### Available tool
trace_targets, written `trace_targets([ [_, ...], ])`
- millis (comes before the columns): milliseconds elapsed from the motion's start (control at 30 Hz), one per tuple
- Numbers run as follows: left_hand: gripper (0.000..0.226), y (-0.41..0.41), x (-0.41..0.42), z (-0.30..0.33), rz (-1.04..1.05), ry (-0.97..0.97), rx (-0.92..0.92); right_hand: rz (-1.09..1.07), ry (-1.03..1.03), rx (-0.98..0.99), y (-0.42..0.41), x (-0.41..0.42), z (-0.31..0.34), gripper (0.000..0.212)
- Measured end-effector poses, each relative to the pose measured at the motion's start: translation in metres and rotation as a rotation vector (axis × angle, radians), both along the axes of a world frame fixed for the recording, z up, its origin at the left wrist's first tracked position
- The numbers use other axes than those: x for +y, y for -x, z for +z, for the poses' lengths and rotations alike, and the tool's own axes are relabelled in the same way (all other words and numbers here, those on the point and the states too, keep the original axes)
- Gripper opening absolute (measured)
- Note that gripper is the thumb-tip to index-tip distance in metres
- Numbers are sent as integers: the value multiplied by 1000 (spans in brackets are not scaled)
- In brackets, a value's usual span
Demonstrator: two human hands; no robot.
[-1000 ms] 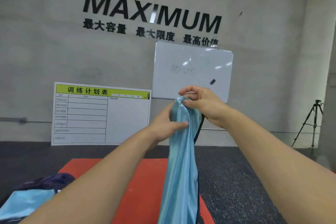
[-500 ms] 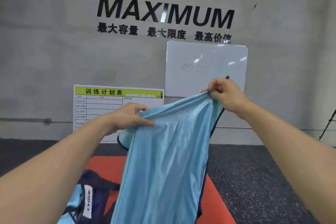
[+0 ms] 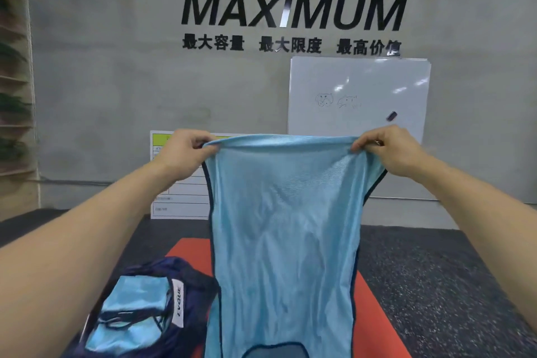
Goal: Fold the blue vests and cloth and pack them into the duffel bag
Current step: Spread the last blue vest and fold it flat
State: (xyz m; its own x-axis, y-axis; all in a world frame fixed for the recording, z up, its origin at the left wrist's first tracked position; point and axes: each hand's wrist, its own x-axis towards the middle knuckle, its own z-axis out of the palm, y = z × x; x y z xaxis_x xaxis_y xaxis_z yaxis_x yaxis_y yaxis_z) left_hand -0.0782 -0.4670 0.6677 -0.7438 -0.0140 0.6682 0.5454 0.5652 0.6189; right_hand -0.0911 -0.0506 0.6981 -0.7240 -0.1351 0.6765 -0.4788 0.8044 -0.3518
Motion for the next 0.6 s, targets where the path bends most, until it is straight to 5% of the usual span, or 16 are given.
trace_targets([
  [300,20,-14,-5,9,53,-135,61,-64,-300,-129,-2,13,-2,45],
  [600,21,-9,-2,-5,-16,-239,-25,-199,-125,-79,1,19,-9,27],
])
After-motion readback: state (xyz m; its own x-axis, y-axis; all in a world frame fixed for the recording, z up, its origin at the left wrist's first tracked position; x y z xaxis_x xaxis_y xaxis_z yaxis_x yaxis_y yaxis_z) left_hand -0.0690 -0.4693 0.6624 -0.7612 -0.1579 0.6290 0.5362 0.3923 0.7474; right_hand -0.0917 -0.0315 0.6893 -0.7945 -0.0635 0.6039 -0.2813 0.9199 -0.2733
